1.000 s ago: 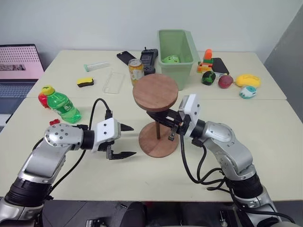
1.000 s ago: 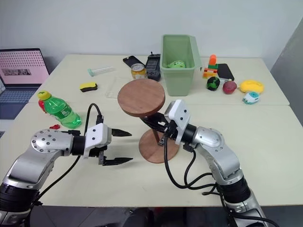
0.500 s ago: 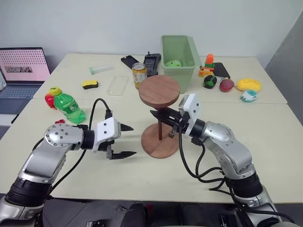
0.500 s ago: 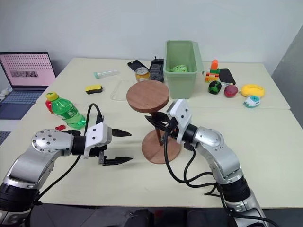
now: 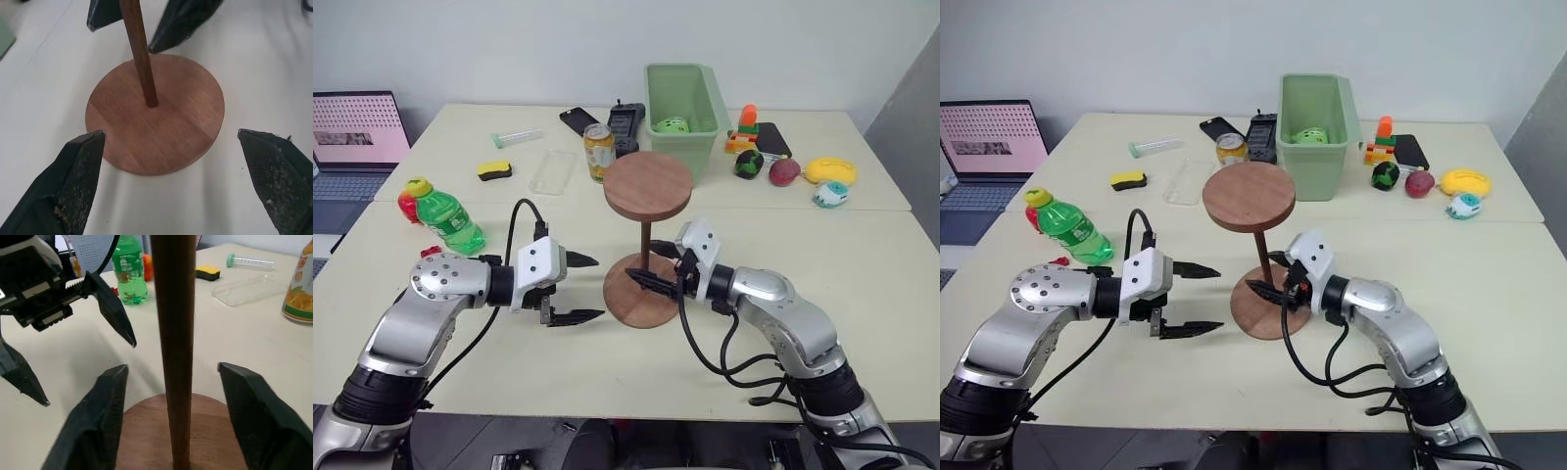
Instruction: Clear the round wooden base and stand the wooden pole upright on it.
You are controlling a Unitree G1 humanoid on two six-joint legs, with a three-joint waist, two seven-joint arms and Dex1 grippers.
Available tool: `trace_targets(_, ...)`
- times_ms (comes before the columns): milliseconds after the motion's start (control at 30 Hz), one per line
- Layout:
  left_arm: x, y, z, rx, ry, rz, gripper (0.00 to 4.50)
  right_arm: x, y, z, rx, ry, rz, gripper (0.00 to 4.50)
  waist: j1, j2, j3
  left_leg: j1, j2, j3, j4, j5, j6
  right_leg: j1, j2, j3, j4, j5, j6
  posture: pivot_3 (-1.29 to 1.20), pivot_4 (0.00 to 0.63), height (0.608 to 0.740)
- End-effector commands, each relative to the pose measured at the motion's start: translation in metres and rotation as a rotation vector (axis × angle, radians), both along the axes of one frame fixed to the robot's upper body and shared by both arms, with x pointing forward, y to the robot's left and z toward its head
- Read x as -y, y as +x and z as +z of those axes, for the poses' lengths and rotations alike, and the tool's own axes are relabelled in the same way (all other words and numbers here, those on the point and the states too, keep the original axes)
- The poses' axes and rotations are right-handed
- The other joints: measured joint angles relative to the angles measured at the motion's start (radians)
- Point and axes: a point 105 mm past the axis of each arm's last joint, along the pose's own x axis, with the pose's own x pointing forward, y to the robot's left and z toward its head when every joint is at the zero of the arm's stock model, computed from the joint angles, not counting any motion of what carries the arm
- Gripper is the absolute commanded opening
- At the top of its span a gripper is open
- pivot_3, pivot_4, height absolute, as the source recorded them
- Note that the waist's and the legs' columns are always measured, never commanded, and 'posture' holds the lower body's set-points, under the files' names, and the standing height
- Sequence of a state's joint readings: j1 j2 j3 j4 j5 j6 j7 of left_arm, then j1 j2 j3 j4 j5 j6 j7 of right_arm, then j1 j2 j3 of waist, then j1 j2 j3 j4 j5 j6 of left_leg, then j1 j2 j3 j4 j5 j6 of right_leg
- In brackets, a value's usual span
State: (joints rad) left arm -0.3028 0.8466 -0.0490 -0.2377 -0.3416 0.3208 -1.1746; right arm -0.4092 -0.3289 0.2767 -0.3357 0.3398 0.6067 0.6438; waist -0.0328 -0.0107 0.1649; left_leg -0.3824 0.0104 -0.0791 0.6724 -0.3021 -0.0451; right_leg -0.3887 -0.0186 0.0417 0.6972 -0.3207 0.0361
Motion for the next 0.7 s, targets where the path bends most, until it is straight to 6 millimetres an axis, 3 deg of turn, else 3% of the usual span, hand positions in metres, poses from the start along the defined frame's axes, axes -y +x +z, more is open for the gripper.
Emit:
trace_targets(33, 0.0, 0.005, 0.019, 0.061, -0.047, 0.032, 4.5, 0.002, -0.011, 0.007, 0.018, -0.009, 0.061, 3.5, 0.001, 0.0, 0.0, 0.0, 0.0, 0.0, 0.0, 0.0, 0.0, 0.0, 0.0, 0.0, 0.0, 0.0, 0.0, 0.0, 0.15, 0.74)
trace_targets(133, -0.003, 0.009, 0.018, 0.055, -0.04, 0.073, 4.5, 0.009, -0.011, 0.007, 0.022, -0.031, 0.058, 3.5, 0.0, 0.0, 0.0, 0.0, 0.0, 0.0, 0.0, 0.0, 0.0, 0.001, 0.0, 0.0, 0.0, 0.0, 0.0, 0.0, 0.15, 0.74)
trace_targets(300, -0.03, 0.015, 0.021, 0.077, 0.029, 0.199, 4.5, 0.076, -0.024, 0.01, 0.094, -0.22, 0.051, 3.5, 0.007, -0.001, 0.001, -0.001, -0.003, -0.001, 0.001, 0.0, 0.0, 0.001, 0.0, -0.001, -0.002, 0.0, 0.0, 0.0, 0.15, 0.74)
trace_targets(533, -0.068, 0.01, 0.023, 0.078, 0.044, 0.314, 4.5, 0.138, -0.051, 0.035, 0.136, -0.284, 0.002, 3.5, 0.001, -0.001, 0.002, -0.001, 0.0, 0.0, 0.001, 0.0, 0.001, 0.001, 0.0, 0.0, -0.001, 0.0, 0.0, 0.0, 0.15, 0.74)
trace_targets(700, -0.076, 0.006, 0.022, 0.053, 0.025, 0.321, 4.5, 0.15, -0.06, 0.038, 0.124, -0.295, -0.022, 3.5, 0.002, -0.001, 0.002, 0.001, 0.001, 0.0, 0.001, 0.0, 0.001, 0.003, 0.0, -0.001, -0.001, 0.0, 0.0, 0.0, 0.15, 0.74)
